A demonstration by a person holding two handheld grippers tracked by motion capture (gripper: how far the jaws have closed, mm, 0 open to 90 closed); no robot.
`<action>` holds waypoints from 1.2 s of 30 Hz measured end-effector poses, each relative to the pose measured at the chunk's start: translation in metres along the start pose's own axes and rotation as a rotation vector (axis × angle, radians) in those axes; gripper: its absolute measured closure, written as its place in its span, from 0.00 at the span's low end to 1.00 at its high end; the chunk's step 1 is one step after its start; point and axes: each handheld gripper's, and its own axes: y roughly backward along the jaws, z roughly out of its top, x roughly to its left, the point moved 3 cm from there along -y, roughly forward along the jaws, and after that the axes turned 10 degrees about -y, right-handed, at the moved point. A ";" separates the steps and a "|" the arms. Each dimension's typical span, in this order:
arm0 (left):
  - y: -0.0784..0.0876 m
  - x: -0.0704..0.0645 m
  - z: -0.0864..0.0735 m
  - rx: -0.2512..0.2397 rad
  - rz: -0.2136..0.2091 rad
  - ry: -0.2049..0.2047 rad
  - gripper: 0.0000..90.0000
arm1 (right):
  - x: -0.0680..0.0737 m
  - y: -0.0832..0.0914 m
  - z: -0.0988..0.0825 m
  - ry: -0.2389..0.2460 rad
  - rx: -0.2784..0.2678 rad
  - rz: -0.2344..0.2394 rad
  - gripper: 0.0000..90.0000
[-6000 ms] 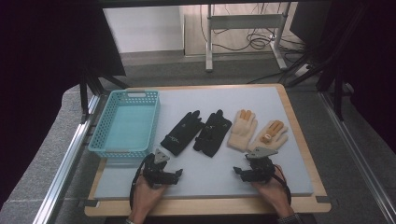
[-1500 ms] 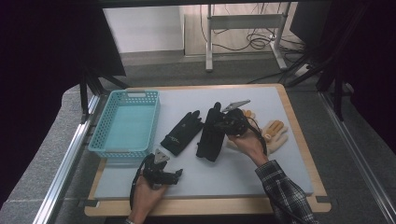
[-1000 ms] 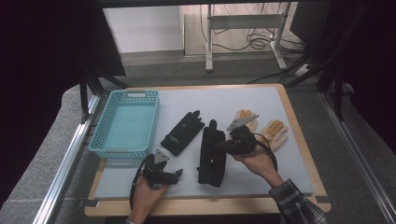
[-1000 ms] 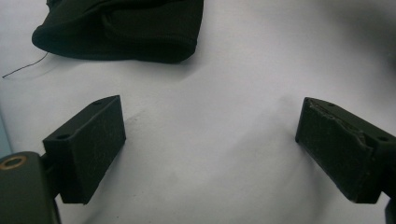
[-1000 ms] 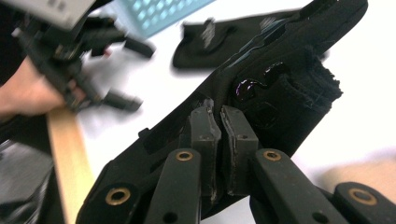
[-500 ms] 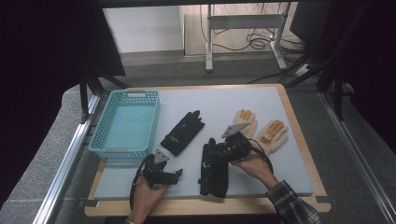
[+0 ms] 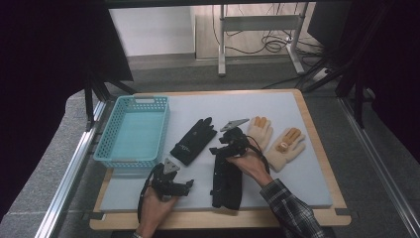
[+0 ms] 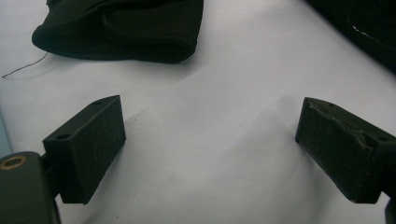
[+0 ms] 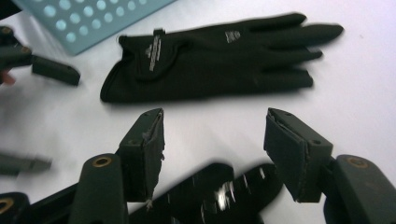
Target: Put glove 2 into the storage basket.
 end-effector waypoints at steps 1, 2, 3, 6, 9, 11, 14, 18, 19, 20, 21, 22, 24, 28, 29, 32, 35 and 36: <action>0.000 0.000 0.000 0.000 0.000 -0.001 0.10 | 0.004 -0.011 0.005 0.006 0.011 -0.010 0.44; 0.000 0.000 0.000 0.002 -0.001 -0.003 0.10 | 0.004 -0.011 0.005 0.006 0.011 -0.010 0.44; 0.000 0.000 0.000 0.000 -0.001 0.000 0.10 | 0.006 -0.016 0.008 0.010 0.012 -0.017 0.45; 0.000 0.000 0.000 -0.001 -0.001 -0.001 0.10 | 0.008 -0.031 0.017 -0.008 0.008 -0.031 0.53; 0.000 0.000 0.000 -0.003 -0.002 0.001 0.10 | 0.007 -0.049 0.027 -0.025 0.010 -0.045 0.59; 0.000 0.000 0.000 -0.001 -0.001 -0.002 0.10 | 0.005 -0.058 0.030 -0.031 0.014 -0.056 0.58; 0.000 0.000 0.000 -0.003 -0.001 0.000 0.10 | 0.004 -0.067 0.032 -0.034 0.012 -0.080 0.51; 0.000 0.000 0.000 -0.003 -0.001 0.000 0.10 | 0.001 -0.086 0.032 -0.040 0.041 -0.119 0.45; 0.000 0.000 0.000 -0.004 0.000 0.002 0.10 | 0.002 -0.089 0.032 -0.033 0.039 -0.127 0.47; 0.000 0.000 0.000 -0.002 -0.001 0.000 0.10 | 0.004 -0.090 0.032 -0.022 0.044 -0.139 0.51; 0.000 0.000 0.000 -0.002 -0.001 -0.001 0.10 | 0.006 -0.090 0.032 -0.031 0.048 -0.146 0.57; 0.000 0.000 0.000 -0.002 -0.001 -0.001 0.10 | 0.006 -0.090 0.032 -0.031 0.048 -0.146 0.57; 0.000 0.000 0.000 -0.002 -0.001 0.000 0.10 | 0.006 -0.088 0.032 -0.042 0.050 -0.155 0.68; 0.000 0.000 0.000 -0.003 0.000 0.001 0.10 | 0.002 -0.084 0.030 -0.048 0.045 -0.138 0.84; 0.000 0.000 0.000 -0.003 0.000 0.002 0.10 | 0.002 -0.084 0.030 -0.048 0.042 -0.137 0.86; 0.000 0.000 0.000 -0.004 0.000 0.002 0.10 | 0.004 -0.083 0.030 -0.024 0.039 -0.140 0.94; 0.000 0.000 0.000 -0.003 0.000 0.001 0.10 | 0.006 -0.079 0.032 -0.005 0.043 -0.141 0.98; 0.000 0.000 0.000 -0.002 -0.001 -0.001 0.10 | 0.005 -0.078 0.032 -0.005 0.044 -0.135 0.98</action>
